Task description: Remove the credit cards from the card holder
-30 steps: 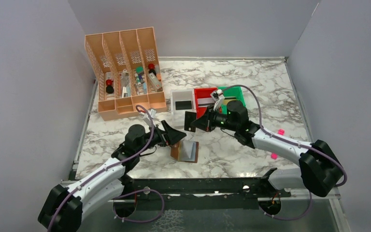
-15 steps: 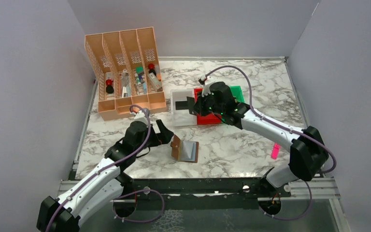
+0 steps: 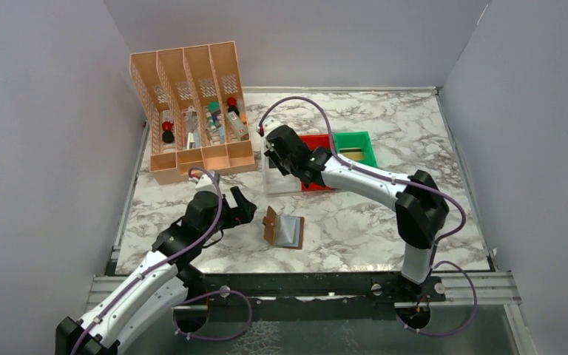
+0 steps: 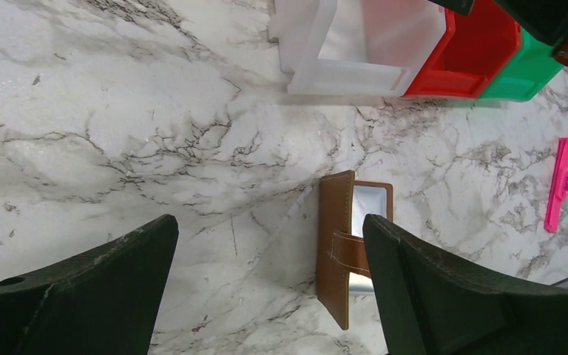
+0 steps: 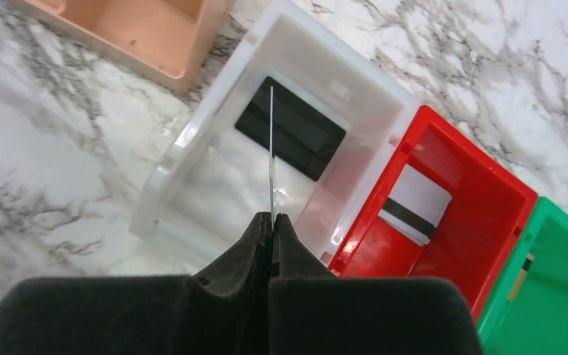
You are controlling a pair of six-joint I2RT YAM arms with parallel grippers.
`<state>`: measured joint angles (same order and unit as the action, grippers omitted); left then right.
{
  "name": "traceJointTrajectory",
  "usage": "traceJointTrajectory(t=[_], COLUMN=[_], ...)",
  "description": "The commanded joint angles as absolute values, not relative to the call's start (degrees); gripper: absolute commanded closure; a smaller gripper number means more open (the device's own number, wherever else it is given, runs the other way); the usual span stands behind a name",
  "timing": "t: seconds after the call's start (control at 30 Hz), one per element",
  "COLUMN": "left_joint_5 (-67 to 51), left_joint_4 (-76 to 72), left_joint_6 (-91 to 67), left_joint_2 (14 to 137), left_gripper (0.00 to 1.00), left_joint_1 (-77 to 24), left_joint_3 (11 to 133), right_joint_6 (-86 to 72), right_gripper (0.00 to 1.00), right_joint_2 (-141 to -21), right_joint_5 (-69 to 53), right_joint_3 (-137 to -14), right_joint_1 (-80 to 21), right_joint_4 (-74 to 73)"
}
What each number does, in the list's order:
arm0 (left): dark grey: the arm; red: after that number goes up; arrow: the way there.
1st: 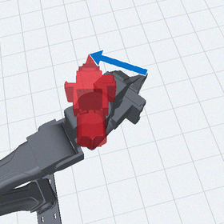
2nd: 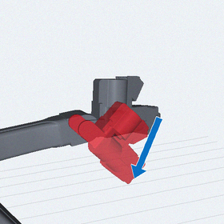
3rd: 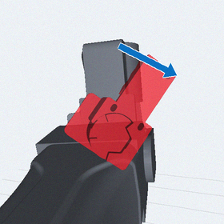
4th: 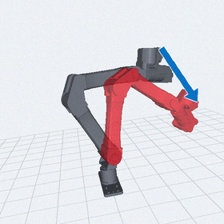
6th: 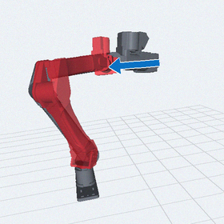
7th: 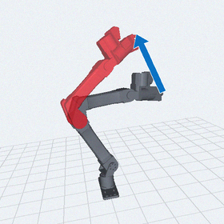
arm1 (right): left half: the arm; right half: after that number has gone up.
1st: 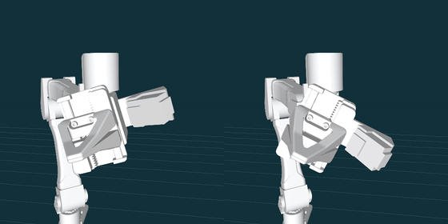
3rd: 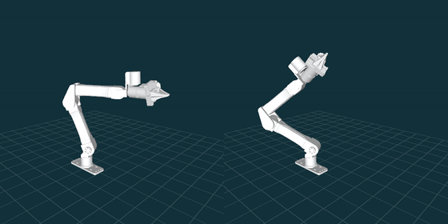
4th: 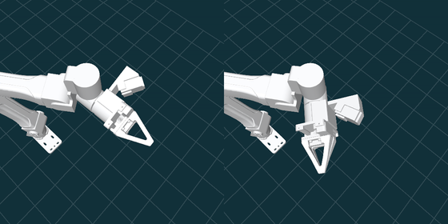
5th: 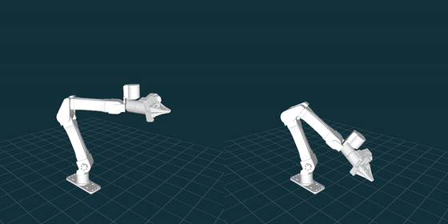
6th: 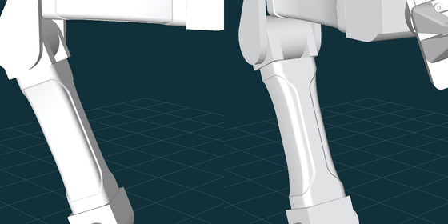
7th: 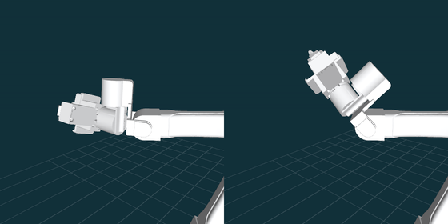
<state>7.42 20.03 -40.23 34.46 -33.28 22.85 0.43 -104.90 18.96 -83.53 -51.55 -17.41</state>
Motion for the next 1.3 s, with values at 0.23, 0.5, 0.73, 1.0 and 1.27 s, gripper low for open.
traceJointTrajectory(t=[0.23, 0.5, 0.73, 1.0, 1.27], left_joint_5=[10.8, 12.9, 14.3, 14.2, 14.4], left_joint_4=[23.4, 24.9, 25.7, 25.8, 25.8], left_joint_6=[-43.3, -44.1, -44.4, -45.0, -45.0], left_joint_2=[28.6, 27.5, 26.0, 24.7, 24.3], left_gripper=[0.01, 0.01, 0.01, 0.01, 0.01], left_joint_1=[-33.1, -33.1, -33.1, -33.1, -33.1], left_joint_3=[23.1, 23.8, 24.0, 23.4, 23.3], right_joint_6=[19.0, 32.1, 37.7, 41.0, 42.5], right_gripper=[0.99, 0.98, 0.95, 0.91, 0.9], right_joint_2=[-115.1, -118.9, -123.5, -126.0, -127.0], right_joint_5=[28.6, 25.4, 27.6, 29.4, 29.4], right_joint_3=[-90.0, -89.3, -91.9, -91.2, -91.1], right_joint_1=[-52.6, -52.6, -52.6, -52.3, -51.1], right_joint_4=[-15.2, -7.5, -7.2, -3.4, -1.7])
